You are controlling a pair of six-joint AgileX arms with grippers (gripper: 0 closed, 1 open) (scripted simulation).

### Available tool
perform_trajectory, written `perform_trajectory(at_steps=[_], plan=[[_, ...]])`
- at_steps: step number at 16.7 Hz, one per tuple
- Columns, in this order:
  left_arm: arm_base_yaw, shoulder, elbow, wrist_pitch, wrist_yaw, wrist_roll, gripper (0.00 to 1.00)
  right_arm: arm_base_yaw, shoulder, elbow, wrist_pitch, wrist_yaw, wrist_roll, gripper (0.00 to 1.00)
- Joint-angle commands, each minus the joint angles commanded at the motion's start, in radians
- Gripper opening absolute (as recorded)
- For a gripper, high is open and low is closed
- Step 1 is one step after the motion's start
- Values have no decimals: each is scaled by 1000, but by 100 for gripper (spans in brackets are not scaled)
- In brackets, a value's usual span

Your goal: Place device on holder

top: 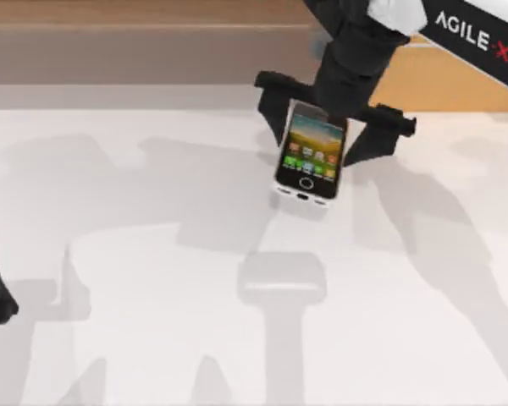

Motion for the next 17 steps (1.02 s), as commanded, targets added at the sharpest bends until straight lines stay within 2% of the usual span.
perform_trajectory(at_steps=[7,12,17], plan=[[0,0,0,0,0,0,100,-360,-415,-442,302,-337,-350,0],[0,0,0,0,0,0,100,-722,-715,-756,605,-560,-633,0],[0,0,0,0,0,0,100,-1093,-940,-1056,904,-716,-901,0]])
